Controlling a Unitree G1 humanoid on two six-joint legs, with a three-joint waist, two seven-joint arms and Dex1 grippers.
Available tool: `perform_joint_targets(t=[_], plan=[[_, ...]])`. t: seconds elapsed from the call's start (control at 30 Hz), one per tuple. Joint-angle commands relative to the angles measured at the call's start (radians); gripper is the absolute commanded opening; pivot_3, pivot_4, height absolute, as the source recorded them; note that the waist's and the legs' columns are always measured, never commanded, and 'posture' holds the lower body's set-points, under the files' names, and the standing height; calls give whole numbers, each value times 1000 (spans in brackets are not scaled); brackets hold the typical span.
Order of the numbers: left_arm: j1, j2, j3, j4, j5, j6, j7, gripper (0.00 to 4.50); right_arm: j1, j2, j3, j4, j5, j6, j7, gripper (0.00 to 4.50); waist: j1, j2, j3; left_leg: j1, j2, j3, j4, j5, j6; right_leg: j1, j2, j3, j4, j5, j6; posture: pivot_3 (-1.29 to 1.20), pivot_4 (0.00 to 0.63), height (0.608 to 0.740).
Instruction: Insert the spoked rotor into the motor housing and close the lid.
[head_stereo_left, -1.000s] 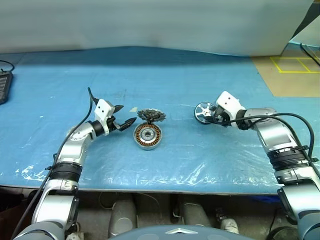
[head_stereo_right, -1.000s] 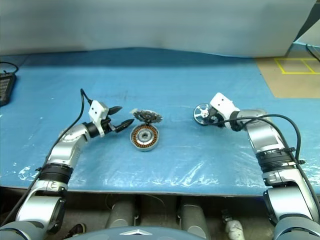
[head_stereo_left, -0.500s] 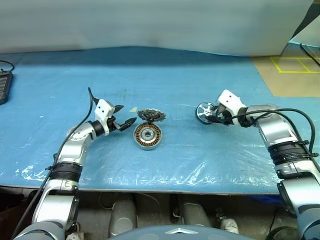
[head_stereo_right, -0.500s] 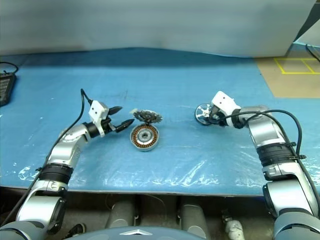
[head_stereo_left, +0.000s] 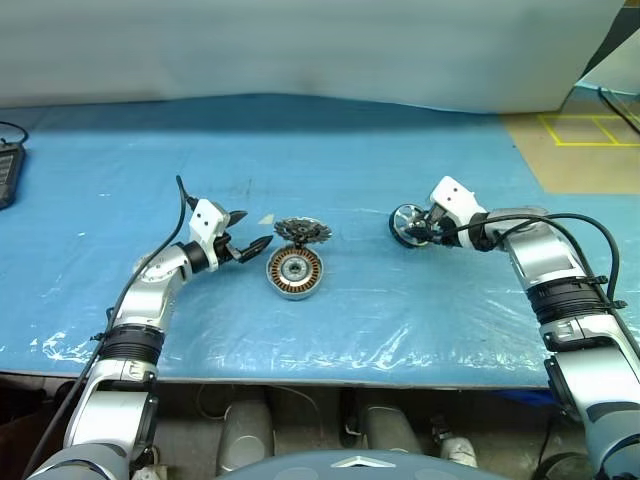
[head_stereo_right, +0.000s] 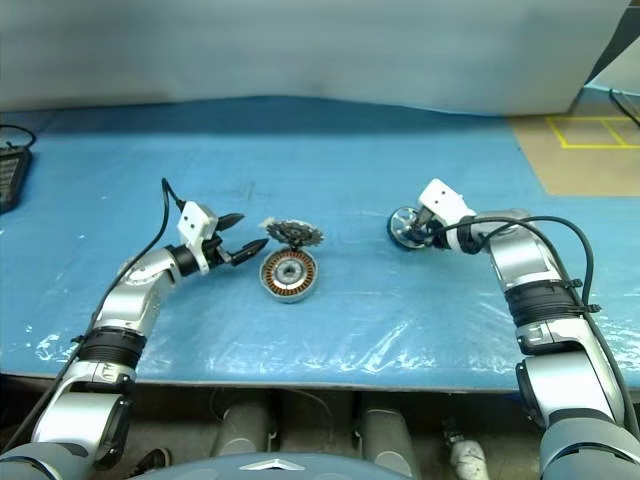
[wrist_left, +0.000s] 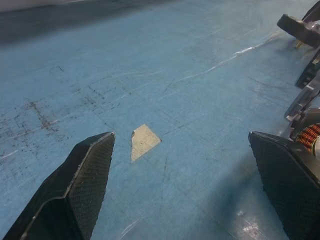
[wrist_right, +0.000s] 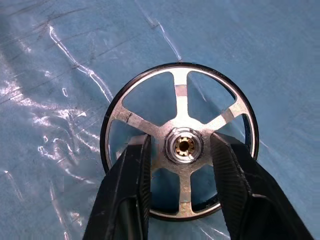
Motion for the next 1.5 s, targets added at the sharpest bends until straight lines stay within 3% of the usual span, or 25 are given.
perform_joint_targets(t=[0.03,0.23,0.53,0.77,1.13,1.5], plan=[[3,11,13,-37,-4,-13,3,4500,30,-3,-4,-56,12,15,13,1312,0,0,0,0,0,0,0,0,0,0,0,0,0,0,0,0,150,740],[0,10,16,-33,-11,-10,-2,4500,91,9,-74,-180,97,72,21,1308,3,0,0,-1,0,0,0,0,0,-1,0,0,-1,0,0,0,150,740],[45,27,18,-91,-71,25,-99,4500,349,-7,-229,-522,447,181,211,1308,11,0,0,-3,0,0,-3,0,0,-2,0,0,-2,0,0,0,150,740],[138,80,35,-189,-113,3,-179,4500,381,32,-248,-586,602,226,240,1308,10,0,0,-1,0,0,-3,0,0,-2,0,-1,-3,-4,7,0,150,740],[203,117,0,-234,-119,-111,-322,4500,265,109,-107,-627,617,275,193,1308,7,0,0,-1,0,0,-5,0,0,-2,0,-1,-4,-5,7,0,150,740],[186,75,-39,-127,-87,-238,-360,4500,201,144,-3,-562,515,206,157,1308,5,0,0,-1,0,0,-5,0,0,-2,0,0,-4,-5,7,0,150,740]])
